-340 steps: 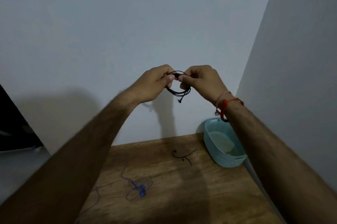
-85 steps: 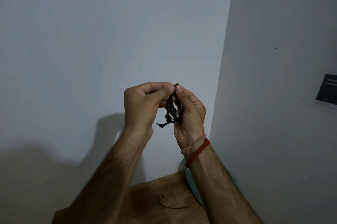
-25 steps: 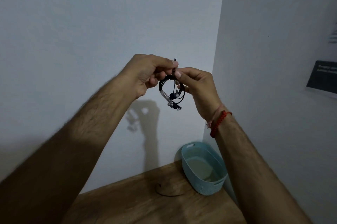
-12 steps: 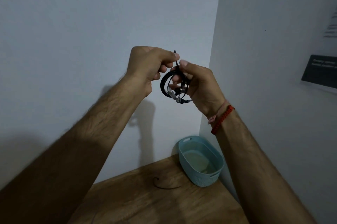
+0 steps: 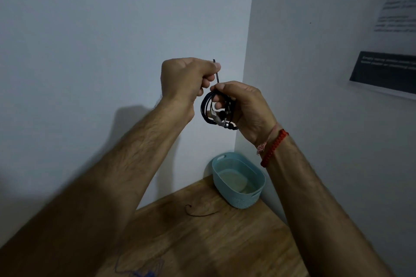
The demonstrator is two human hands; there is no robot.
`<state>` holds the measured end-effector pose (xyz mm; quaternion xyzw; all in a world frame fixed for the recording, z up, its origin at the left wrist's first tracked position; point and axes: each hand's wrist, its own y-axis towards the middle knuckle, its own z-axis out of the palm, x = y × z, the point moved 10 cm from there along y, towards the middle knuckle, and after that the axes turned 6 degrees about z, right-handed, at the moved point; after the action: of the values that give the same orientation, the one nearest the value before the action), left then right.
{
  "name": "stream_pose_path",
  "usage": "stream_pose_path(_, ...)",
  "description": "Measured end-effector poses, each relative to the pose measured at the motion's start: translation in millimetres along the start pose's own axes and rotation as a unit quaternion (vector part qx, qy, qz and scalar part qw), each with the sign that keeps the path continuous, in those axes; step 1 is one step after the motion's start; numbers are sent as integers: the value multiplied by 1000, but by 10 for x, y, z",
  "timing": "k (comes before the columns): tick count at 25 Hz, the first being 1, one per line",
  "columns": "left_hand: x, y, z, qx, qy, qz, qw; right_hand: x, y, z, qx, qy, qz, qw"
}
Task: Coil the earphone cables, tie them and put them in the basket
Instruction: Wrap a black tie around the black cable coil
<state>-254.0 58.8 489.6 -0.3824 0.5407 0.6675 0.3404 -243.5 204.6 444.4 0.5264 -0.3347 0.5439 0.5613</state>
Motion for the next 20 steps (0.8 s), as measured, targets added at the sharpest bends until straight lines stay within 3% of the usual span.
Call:
stream_pose_path(4,613,-6,161,44,-56,-62,996,-175,197,-387,-87,29,-26,995)
stream_pose_path(7,1324,-165,336,86,-13,-112,990,-473,412,-799,-176,37,-13,984)
stream_pose_path(10,1916,-262,479,45,-24,-141,989,-905,617,-1157,-221,37,22,974)
stream_pose_path(13,2576,-125,548,-15,-33,-185,982,-1449,804,-1616,-248,-48,81,964)
stream_pose_path(16,3313,65,608,1,56,-222,973,-2069,975,-2139,-259,-162,159,939)
stream_pose_path(20,4245,133,843,99,210,-272,934,-2993,1111,-2612,-259,-238,270,896)
